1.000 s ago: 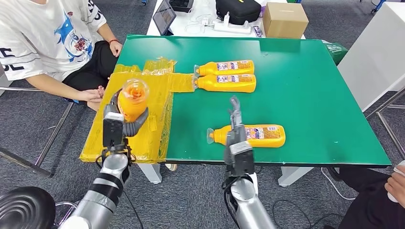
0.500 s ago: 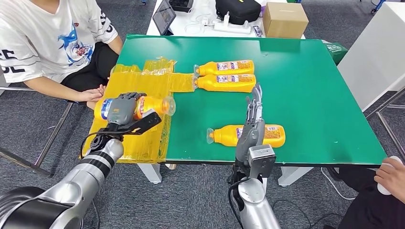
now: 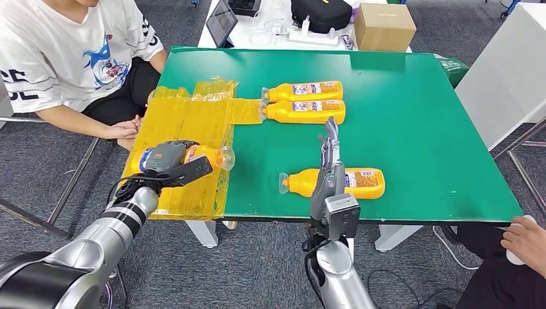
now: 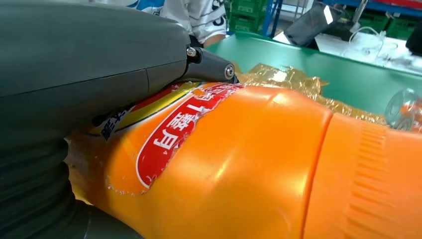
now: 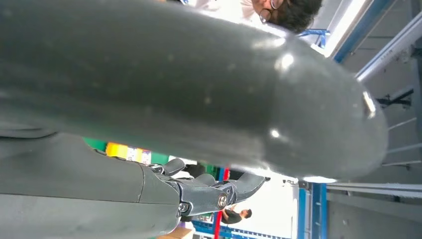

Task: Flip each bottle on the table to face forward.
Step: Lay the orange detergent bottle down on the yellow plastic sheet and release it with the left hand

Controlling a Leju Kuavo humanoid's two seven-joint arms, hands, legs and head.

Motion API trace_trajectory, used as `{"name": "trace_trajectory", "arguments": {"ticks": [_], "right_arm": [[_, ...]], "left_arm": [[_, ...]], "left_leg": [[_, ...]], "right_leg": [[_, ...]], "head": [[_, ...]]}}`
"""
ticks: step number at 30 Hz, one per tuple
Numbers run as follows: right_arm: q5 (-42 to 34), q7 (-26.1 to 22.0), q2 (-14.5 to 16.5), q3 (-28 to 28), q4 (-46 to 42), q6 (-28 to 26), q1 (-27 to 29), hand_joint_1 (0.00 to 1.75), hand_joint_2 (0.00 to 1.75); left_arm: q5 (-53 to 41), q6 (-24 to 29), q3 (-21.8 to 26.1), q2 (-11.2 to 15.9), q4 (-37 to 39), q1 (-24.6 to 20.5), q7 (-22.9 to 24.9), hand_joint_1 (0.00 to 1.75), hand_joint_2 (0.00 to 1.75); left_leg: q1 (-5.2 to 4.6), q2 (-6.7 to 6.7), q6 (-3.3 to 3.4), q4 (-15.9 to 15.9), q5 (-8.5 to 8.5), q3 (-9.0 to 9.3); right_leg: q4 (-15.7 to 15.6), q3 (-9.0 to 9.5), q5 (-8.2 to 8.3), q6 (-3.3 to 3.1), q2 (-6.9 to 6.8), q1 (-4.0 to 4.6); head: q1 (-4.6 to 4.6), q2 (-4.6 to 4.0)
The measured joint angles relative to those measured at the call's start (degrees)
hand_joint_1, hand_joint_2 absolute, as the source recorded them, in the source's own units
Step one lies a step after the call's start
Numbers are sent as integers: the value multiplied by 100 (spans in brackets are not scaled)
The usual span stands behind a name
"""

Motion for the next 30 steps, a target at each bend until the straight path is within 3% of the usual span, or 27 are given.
{"name": "trace_trajectory", "arguments": {"ticks": [6, 9, 10, 13, 14, 16, 30], "right_arm": [[0, 8, 9, 2, 133, 19, -24, 0, 0], [0, 11, 11, 2, 179, 19, -33, 0, 0], [1, 13, 11, 2, 191, 21, -33, 0, 0], [2, 24, 11, 4, 226, 29, -36, 0, 0], [2, 30, 11, 4, 239, 34, -39, 0, 0], [2, 43, 13, 4, 271, 61, -48, 0, 0], [-222, 190, 54, -11, 534, 319, -123, 0, 0]], "left_arm": [[-54, -39, 0, 21, 82, 3, 0, 174, 175], [-56, -40, 0, 31, 103, 4, 0, 163, 175], [-57, -43, 0, 33, 109, 4, 0, 135, 175], [-73, -81, 0, 37, 127, 5, -1, 25, 175], [-85, -99, 0, 37, 132, 6, -1, 10, 175], [-110, -151, 0, 38, 143, 12, -5, 0, 175], [-32, -549, 44, 46, 164, 237, -207, 0, 175]], "left_leg": [[0, 0, 0, 0, 0, -1], [0, 0, 0, 0, 0, -1], [0, 0, 0, 0, 0, -1], [0, 0, 0, 0, 0, -1], [0, 0, 0, 0, 0, -1], [0, 0, 0, 0, 0, -1], [0, -1, 0, 0, 0, -1]], "right_leg": [[0, -1, 0, 0, 0, 0], [0, -1, 0, 0, 0, 0], [0, -1, 0, 0, 0, 0], [0, -1, 0, 0, 0, 0], [0, -1, 0, 0, 0, 0], [0, 0, 0, 0, 0, 0], [0, 1, 0, 0, 0, 0]], "head": [[-1, 0], [-1, 0], [-1, 0], [-1, 0], [-1, 0], [-1, 0], [-1, 0]]}}
